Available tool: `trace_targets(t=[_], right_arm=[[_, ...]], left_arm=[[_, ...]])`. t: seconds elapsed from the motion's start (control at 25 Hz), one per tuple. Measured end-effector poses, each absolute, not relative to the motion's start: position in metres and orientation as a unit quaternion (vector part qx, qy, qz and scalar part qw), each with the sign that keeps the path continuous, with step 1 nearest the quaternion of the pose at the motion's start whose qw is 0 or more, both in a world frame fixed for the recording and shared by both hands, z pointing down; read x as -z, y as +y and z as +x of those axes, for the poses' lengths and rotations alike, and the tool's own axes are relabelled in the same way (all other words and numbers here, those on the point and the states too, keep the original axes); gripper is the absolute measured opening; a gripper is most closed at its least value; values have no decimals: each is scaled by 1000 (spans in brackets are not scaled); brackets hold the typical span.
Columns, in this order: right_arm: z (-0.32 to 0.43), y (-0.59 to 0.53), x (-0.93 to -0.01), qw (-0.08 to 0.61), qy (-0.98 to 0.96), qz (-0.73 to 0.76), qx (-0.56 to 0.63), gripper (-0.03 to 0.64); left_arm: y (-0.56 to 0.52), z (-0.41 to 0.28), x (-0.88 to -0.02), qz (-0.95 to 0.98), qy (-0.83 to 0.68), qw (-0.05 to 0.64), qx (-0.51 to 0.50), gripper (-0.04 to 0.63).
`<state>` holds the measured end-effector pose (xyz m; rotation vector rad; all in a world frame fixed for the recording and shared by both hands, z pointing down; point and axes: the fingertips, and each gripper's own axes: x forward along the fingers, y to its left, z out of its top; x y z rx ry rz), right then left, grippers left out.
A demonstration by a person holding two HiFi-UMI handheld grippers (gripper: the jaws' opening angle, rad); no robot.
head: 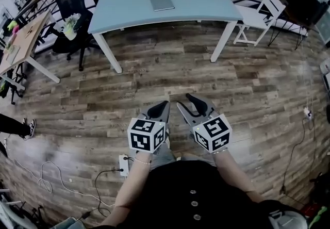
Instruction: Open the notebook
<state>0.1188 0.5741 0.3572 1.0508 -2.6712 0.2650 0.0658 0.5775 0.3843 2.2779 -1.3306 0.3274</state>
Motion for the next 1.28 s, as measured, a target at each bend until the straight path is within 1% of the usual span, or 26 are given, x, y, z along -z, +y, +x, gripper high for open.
trace_targets(t=[0.64,0.88,1.28], right_arm=[[53,430,-349,122,-907,394,-88,149],[37,413,-349,122,-904,401,-89,150],[28,395,-356,138,-901,399,-98,149]], left_arm=[[433,-17,-370,842,-479,219,-119,17],[419,-32,-373,843,-475,223,-118,17],[408,-39,-386,845,-458,257,-104,17]])
